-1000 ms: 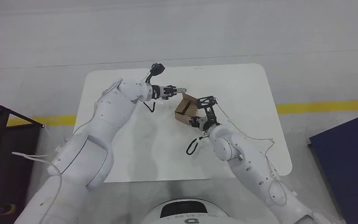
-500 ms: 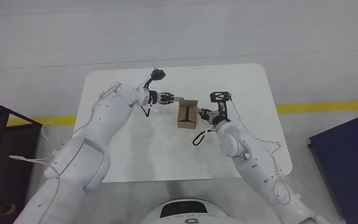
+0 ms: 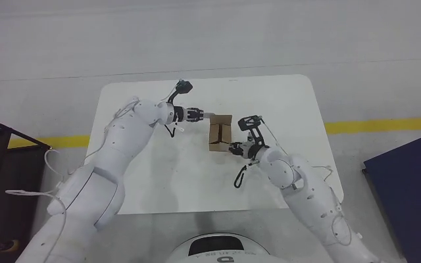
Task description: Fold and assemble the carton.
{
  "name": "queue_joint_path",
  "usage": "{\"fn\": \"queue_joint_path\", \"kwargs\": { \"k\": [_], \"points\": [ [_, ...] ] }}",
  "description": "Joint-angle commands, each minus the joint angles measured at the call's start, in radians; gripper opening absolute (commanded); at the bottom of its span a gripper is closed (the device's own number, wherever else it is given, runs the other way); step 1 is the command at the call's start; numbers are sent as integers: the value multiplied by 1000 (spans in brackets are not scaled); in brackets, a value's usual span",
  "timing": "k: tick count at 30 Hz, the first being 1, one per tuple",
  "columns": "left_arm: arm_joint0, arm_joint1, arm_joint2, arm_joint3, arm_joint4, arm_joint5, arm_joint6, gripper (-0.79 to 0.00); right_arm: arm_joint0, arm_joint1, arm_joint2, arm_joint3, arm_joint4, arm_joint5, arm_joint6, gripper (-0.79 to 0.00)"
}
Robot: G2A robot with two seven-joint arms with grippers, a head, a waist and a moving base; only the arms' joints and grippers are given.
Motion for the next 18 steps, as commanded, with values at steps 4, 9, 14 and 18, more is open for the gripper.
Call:
{"fn": "queue_joint_path", "kwargs": {
  "k": [4,9,14,18],
  "points": [
    [8,8,-10,-30,4,7,-8,0,25,-6,-69,-7,-163,115,73,0],
    [17,17,-19,-58,9,5,-17,0,61,-21,-115,25,-280,252,55,0],
    [32,29,-33,-84,12,-4,-29,0,99,-37,-128,86,-270,311,-5,0],
    [47,40,-45,-100,17,4,-33,0,127,-49,-132,131,-223,293,-52,0]
  ]
}}
